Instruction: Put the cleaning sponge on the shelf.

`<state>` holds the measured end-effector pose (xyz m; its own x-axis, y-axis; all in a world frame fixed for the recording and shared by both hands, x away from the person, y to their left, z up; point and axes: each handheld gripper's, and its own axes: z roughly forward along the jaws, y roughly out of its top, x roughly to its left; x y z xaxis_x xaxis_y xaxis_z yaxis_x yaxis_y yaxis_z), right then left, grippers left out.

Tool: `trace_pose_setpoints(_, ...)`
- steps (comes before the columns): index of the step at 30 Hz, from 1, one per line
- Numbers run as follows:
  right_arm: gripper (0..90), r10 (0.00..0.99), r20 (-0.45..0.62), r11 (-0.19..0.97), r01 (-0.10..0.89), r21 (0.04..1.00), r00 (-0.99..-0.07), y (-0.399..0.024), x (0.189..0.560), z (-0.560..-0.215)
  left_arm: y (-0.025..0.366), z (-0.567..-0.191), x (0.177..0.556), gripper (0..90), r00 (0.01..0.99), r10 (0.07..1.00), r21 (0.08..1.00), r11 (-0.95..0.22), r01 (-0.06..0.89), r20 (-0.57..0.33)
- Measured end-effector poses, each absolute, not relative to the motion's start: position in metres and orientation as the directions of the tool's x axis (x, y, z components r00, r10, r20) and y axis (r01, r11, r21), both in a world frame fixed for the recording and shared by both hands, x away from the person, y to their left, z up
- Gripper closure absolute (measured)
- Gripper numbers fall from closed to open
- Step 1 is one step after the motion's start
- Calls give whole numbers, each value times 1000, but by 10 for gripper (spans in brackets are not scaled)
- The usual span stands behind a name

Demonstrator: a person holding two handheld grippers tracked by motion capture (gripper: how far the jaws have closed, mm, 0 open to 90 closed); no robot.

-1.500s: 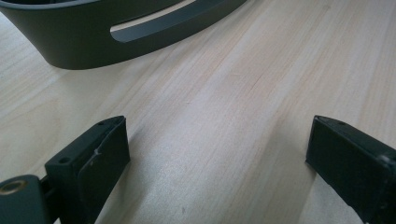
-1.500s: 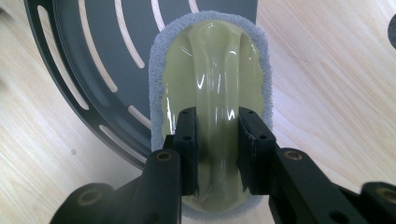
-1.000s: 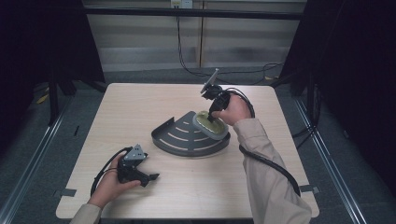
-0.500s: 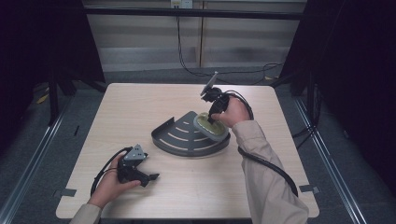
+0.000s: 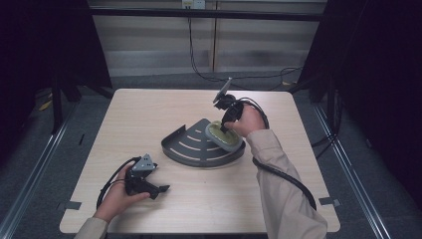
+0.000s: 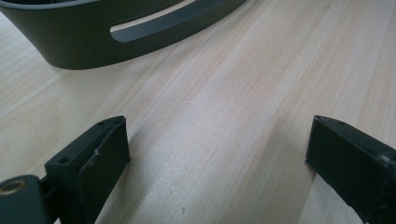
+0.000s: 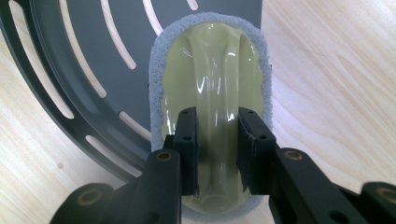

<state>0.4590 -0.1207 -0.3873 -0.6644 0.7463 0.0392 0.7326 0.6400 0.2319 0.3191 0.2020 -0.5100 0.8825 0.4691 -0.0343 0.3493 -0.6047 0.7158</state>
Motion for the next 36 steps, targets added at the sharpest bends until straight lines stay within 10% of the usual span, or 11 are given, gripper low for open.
trace_pose_setpoints(36, 713, 750, 48, 638, 740, 211, -660, -119, 456, -411, 202, -510, 319, 55, 881, 472, 716, -604, 349, -31)
